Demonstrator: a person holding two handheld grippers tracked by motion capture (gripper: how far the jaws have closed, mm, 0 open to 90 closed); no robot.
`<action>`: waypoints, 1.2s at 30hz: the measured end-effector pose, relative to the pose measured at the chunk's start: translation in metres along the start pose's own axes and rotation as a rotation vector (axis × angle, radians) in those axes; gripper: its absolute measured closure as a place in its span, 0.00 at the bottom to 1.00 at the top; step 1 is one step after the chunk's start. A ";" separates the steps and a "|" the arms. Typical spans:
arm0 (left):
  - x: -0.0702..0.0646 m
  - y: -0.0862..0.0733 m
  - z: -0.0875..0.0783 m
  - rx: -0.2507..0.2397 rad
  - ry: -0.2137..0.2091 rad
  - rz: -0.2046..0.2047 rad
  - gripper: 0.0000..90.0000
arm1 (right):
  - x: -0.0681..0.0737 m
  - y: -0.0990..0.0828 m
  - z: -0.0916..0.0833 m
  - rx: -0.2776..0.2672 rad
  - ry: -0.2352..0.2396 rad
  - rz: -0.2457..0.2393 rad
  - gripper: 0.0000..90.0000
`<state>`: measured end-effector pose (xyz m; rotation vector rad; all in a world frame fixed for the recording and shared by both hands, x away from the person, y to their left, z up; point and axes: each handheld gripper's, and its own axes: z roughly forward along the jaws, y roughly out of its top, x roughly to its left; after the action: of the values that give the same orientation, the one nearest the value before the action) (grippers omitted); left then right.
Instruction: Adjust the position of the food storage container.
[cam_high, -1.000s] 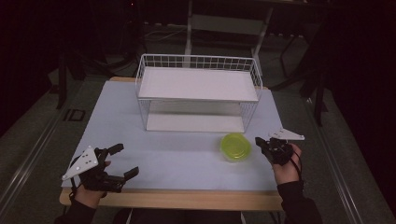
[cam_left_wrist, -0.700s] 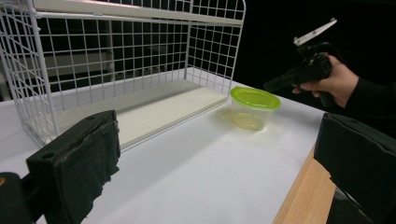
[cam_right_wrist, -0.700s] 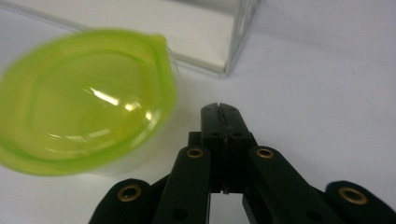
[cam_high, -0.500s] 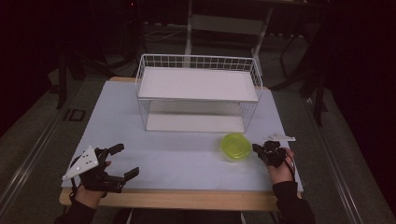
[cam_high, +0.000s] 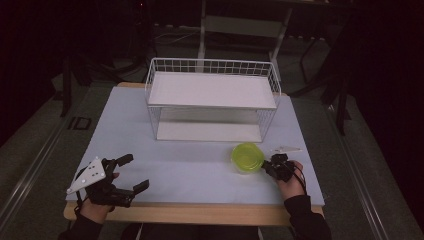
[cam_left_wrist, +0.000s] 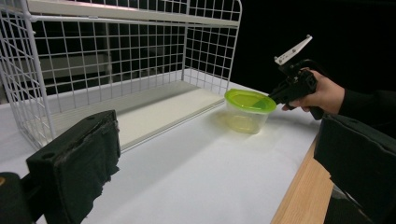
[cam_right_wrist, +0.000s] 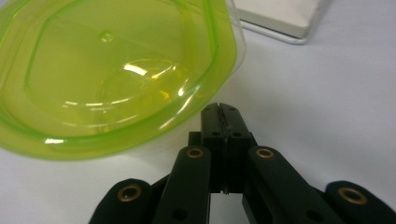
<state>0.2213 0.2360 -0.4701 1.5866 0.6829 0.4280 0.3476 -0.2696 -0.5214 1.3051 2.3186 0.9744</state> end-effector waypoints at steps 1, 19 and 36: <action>0.000 0.000 0.000 0.000 0.000 0.000 0.02 | 0.000 0.000 0.000 0.000 0.000 0.000 1.00; 0.000 0.000 0.000 0.000 0.002 0.002 0.02 | -0.005 0.016 0.015 -0.029 -0.001 -0.010 1.00; 0.000 0.000 -0.001 0.001 0.002 0.004 0.02 | 0.029 0.016 0.025 0.005 0.128 -0.074 1.00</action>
<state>0.2212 0.2366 -0.4695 1.5887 0.6819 0.4323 0.3558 -0.2295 -0.5265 1.1821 2.4471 1.0574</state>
